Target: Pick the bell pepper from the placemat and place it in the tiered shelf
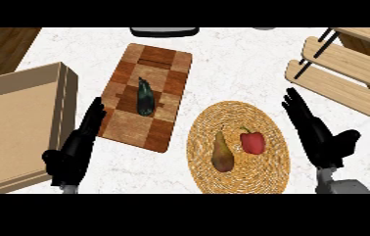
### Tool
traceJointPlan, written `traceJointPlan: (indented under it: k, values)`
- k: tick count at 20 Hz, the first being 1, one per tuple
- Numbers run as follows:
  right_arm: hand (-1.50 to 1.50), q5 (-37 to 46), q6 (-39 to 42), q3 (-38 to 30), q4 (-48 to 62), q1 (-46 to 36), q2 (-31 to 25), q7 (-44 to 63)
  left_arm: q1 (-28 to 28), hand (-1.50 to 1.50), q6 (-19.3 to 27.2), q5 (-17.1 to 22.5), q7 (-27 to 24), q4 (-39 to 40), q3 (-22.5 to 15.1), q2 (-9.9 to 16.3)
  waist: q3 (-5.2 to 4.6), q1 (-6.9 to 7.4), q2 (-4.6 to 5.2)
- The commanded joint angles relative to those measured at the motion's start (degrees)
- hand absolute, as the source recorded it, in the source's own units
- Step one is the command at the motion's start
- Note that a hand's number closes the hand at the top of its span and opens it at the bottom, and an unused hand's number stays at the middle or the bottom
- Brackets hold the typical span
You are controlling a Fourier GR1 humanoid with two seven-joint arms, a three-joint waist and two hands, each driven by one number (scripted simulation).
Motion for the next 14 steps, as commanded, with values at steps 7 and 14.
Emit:
traceJointPlan:
  k: [7, 14]
  values:
    - [-1.50, -20.4, -2.4, -9.8, -6.7, -3.4, 15.6, -3.1, -5.8, 0.00, -1.5, -2.7, 1.0, 1.8, 0.7, 0.4, 1.38, -3.06, -0.54]
    - [-1.50, 10.7, -31.2, -15.8, 4.4, 1.6, 8.5, -18.2, -9.8, 0.00, -3.0, -3.4, 2.5, 3.0, -0.1, 0.0, -1.14, -1.00, 0.77]
